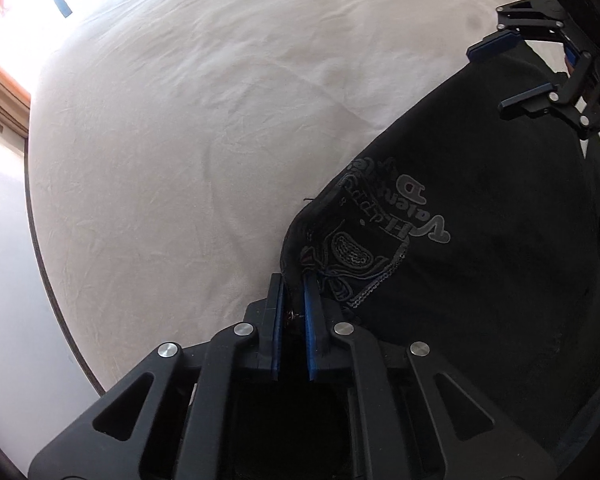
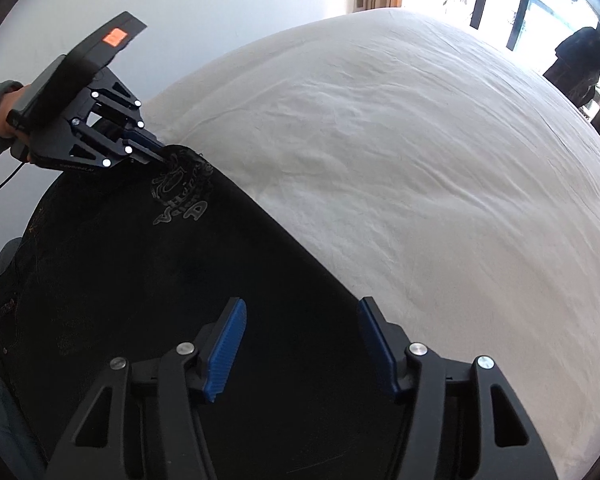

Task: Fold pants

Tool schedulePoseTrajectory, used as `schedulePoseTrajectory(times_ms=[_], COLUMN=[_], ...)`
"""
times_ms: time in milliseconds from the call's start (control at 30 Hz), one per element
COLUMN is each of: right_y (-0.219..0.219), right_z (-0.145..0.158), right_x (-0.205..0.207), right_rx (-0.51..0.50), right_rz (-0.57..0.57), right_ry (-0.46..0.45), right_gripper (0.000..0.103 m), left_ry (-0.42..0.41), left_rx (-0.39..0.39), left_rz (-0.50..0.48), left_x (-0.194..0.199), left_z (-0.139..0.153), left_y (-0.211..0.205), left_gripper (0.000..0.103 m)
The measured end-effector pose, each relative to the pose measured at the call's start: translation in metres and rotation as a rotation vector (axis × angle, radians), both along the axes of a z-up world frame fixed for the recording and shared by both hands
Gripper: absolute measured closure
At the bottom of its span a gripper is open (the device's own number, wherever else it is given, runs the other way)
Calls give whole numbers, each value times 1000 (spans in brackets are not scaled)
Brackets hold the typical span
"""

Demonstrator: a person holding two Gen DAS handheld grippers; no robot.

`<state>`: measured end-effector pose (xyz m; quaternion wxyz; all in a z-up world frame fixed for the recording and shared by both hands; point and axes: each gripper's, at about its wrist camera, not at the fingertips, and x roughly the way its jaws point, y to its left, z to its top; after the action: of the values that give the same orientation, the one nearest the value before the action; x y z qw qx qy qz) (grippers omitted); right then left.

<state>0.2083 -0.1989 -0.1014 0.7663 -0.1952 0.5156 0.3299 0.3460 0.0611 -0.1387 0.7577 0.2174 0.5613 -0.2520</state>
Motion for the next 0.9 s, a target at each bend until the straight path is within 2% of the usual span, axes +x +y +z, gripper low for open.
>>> schedulePoseTrajectory(times_ms=[67,167,333,400,567,667,800,867,900], right_y=[6,16,36,39,38,37,31,30,31], right_z=[-1,-2,-7,-13,-20,-22,-19,-17,-17], right_x=[7,15,21,23,27,30,29,25,25], right_rx=[-18,-36,-74,-104,-124,-136,-139,-149,-149], right_rz=[18,50,108,117,124,139,160,181,192], right_ry=[3,11,24,38,73,90,103,116,121], right_gripper=[42,49,56,58,58,58,58,62,68], left_ry=[-75,-189,-323,-354,-437,-452,-483,-491,-493], left_rx=[16,51,28,4,7,-17,-12,-9,-12], left_rz=[-13,-34,-34,-28,-54,-49,-61,-67,-65], left_x=[-14,-38,-68,-76,-91,-102,-114,-116,-117], left_z=[8,17,36,41,47,51,53,53,53], left_y=[2,0,1,5,4,0,0,-1,0], left_gripper=[96,96,96,96,96,96,96,96,96])
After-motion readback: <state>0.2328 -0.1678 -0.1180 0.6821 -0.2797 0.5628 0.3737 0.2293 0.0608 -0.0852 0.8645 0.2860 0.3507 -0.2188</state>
